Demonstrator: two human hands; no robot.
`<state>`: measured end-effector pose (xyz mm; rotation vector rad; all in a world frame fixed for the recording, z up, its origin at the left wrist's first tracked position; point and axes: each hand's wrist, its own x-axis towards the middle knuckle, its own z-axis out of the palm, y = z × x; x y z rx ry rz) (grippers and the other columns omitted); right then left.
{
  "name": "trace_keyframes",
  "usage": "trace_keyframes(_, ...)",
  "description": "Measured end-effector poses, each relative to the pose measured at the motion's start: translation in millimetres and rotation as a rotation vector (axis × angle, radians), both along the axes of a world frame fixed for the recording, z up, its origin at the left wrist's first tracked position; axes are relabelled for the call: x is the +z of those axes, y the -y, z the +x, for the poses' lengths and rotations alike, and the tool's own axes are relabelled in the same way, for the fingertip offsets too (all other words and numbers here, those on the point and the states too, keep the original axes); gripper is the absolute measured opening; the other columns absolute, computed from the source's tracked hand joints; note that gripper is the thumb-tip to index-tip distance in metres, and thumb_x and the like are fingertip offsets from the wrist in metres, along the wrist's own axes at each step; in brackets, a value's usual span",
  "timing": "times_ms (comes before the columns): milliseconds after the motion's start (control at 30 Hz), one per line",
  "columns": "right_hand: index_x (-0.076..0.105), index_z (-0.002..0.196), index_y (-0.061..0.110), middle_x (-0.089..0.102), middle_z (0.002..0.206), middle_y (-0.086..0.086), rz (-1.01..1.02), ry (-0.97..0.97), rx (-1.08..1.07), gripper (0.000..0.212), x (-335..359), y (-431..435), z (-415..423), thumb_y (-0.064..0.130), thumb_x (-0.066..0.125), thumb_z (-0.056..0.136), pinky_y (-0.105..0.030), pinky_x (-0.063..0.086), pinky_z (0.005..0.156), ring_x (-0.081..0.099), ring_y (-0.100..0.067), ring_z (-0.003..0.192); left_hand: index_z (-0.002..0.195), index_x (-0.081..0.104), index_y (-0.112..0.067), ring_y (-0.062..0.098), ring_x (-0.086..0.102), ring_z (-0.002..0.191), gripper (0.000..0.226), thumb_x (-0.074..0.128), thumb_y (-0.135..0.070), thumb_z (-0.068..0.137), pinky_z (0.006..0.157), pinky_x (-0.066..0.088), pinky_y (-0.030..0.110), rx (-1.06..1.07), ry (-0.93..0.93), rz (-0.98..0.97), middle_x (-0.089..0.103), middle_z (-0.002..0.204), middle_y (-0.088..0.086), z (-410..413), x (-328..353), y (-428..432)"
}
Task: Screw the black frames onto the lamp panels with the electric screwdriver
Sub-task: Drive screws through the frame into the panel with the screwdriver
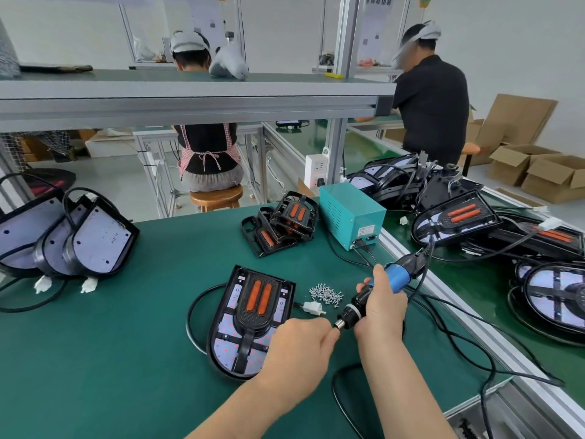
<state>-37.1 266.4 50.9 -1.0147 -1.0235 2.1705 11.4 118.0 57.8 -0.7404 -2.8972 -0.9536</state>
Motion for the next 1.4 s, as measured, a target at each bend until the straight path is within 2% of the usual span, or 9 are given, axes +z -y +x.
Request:
trace_keyframes(167, 0.045, 0.108, 0.010, 0.059, 0.079, -0.003, -0.015, 0.045, -0.012, 0.029, -7, -2, 1, 0.026, 0.066, 0.096, -0.027, 0.045, 0.055, 0.059, -0.013, 0.061, 0.056, 0.049, -0.020, 0.018, 0.044, 0.038, 0.043, 0.086, -0.034, 0.074, 0.043, 0.020, 0.024, -0.078, -0.429, -0.305, 0.049, 0.044, -0.005, 3, -2, 3)
trace_keyframes(433, 0.042, 0.098, 0.014, 0.056, 0.092, -0.009, 0.252, 0.274, 0.132, 0.035, -21, -16, 2, 0.041, 0.064, 0.094, -0.039, 0.047, 0.073, 0.055, -0.025, 0.075, 0.046, 0.051, -0.023, 0.008, 0.044, 0.032, 0.050, 0.097, -0.043, 0.048, 0.036, 0.020, 0.022, -0.008, -0.462, -0.415, 0.044, 0.037, -0.009, -7, -19, -6)
trace_keyframes(500, 0.044, 0.097, 0.012, 0.055, 0.093, -0.009, 0.415, 0.331, 0.183, 0.039, -25, -23, 5, 0.044, 0.065, 0.093, -0.037, 0.041, 0.068, 0.052, -0.025, 0.076, 0.052, 0.056, -0.023, 0.008, 0.051, 0.038, 0.044, 0.094, -0.047, 0.054, 0.041, 0.018, 0.022, -0.024, -0.433, -0.457, 0.051, 0.042, -0.008, -8, -22, -9)
trace_keyframes(667, 0.045, 0.106, 0.004, 0.058, 0.088, -0.007, 0.733, 0.479, 0.239, 0.060, -26, -35, 7, 0.055, 0.069, 0.086, -0.037, 0.038, 0.062, 0.056, -0.023, 0.074, 0.107, 0.058, -0.017, 0.027, 0.062, 0.102, 0.028, 0.043, -0.040, 0.105, 0.066, 0.030, 0.033, -0.012, -0.222, -0.443, 0.069, 0.107, 0.004, -15, -29, -16)
trace_keyframes(833, 0.032, 0.122, 0.009, 0.057, 0.078, -0.002, 0.899, 0.543, 0.214, 0.067, -25, -35, 5, 0.050, 0.070, 0.085, -0.038, 0.044, 0.065, 0.059, -0.029, 0.073, 0.096, 0.047, -0.019, 0.026, 0.059, 0.103, 0.037, 0.057, -0.055, 0.094, 0.072, 0.033, 0.032, -0.015, -0.171, -0.400, 0.065, 0.105, 0.004, -9, -14, -9)
trace_keyframes(1000, 0.025, 0.139, 0.007, 0.055, 0.076, -0.002, 1.010, 0.597, 0.180, 0.075, -24, -28, 4, 0.047, 0.064, 0.089, -0.038, 0.038, 0.066, 0.053, -0.032, 0.072, 0.100, 0.063, -0.016, 0.029, 0.055, 0.094, 0.041, 0.085, -0.037, 0.071, 0.080, 0.046, 0.040, 0.246, -0.528, -0.025, 0.061, 0.099, 0.001, -12, 0, 41)
trace_keyframes(1133, 0.040, 0.126, 0.009, 0.059, 0.093, -0.009, 1.057, 0.597, 0.173, 0.059, -29, -30, 5, 0.046, 0.066, 0.088, -0.039, 0.042, 0.069, 0.055, -0.034, 0.078, 0.131, 0.053, -0.011, 0.036, 0.040, 0.126, 0.062, 0.077, -0.041, 0.082, 0.105, 0.034, 0.047, 0.675, -0.072, 0.164, 0.049, 0.134, 0.014, -46, 9, 95)
trace_keyframes(1233, 0.046, 0.127, 0.006, 0.051, 0.116, -0.016, 1.076, 0.596, 0.161, 0.058, -31, -33, 5, 0.044, 0.068, 0.089, -0.039, 0.039, 0.071, 0.049, -0.034, 0.080, 0.148, 0.036, -0.012, 0.035, 0.035, 0.138, 0.096, 0.076, -0.062, 0.076, 0.112, 0.035, 0.050, 0.679, 0.361, 0.297, 0.037, 0.149, 0.015, -61, 12, 117)
trace_keyframes(1400, 0.046, 0.137, 0.005, 0.042, 0.129, -0.016, 1.128, 0.581, 0.140, 0.060, -28, -26, 10, 0.042, 0.065, 0.094, -0.041, 0.044, 0.073, 0.054, -0.036, 0.083, 0.151, 0.030, -0.010, 0.037, 0.038, 0.137, 0.112, 0.078, -0.069, 0.068, 0.109, 0.039, 0.048, 0.617, 0.414, 0.013, 0.038, 0.149, 0.017, -72, 12, 116)
